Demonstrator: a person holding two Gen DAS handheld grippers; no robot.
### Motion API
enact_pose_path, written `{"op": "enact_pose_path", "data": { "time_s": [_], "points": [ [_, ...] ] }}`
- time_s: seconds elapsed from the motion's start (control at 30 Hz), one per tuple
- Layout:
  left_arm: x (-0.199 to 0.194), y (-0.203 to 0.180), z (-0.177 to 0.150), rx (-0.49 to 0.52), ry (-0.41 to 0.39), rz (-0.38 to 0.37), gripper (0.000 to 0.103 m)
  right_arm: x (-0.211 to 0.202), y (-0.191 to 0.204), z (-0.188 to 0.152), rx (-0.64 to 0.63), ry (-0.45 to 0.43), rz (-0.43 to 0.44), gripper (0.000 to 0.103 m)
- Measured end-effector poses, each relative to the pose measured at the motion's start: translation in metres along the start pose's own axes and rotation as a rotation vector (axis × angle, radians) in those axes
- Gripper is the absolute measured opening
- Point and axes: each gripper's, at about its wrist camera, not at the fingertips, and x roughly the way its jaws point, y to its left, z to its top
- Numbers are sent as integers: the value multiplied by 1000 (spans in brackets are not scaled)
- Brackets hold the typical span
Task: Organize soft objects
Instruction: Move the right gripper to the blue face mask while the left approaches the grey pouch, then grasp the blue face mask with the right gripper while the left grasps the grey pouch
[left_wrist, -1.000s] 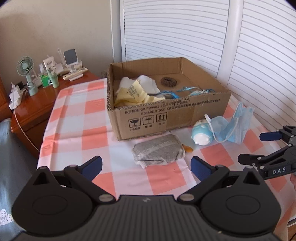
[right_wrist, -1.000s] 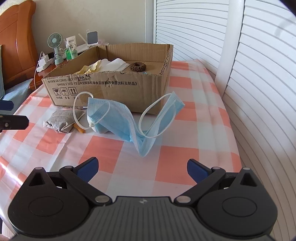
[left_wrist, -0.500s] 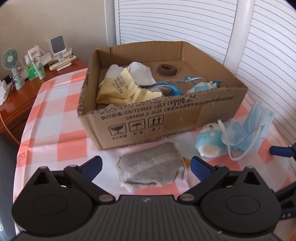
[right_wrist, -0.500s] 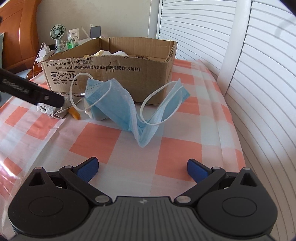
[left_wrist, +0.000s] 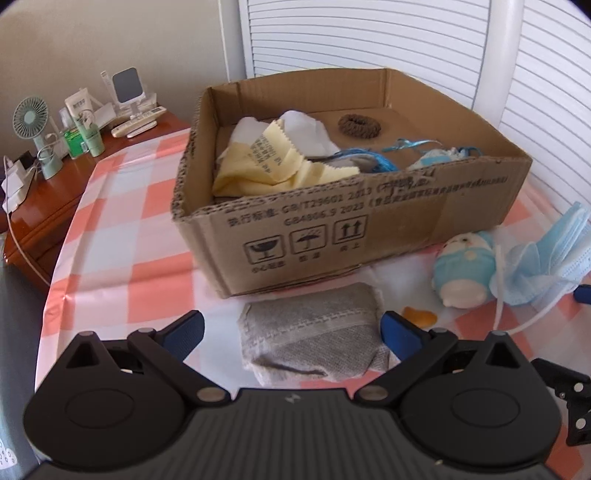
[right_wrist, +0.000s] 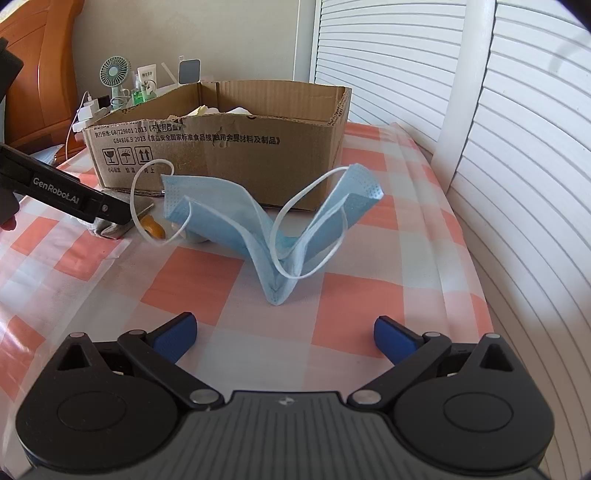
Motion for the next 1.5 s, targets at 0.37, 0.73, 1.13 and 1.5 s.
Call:
{"op": "enact_pose_path", "data": {
  "time_s": [0.37,0.73,1.13,1.5],
  "points": [
    [-4,10,-10,12,16,-55,101,0,1,0,-3,-6,3,103],
    [12,19,-10,-31,14,-51,102,0,4,2,-43,-1,34,103],
    [12,18,-10,-37,8,-48,103,6,37,21,-293,-60,2,103],
    [12,18,-11,-40,1,-47,103,10,58,32,-406,-92,-15,67]
  ]
}}
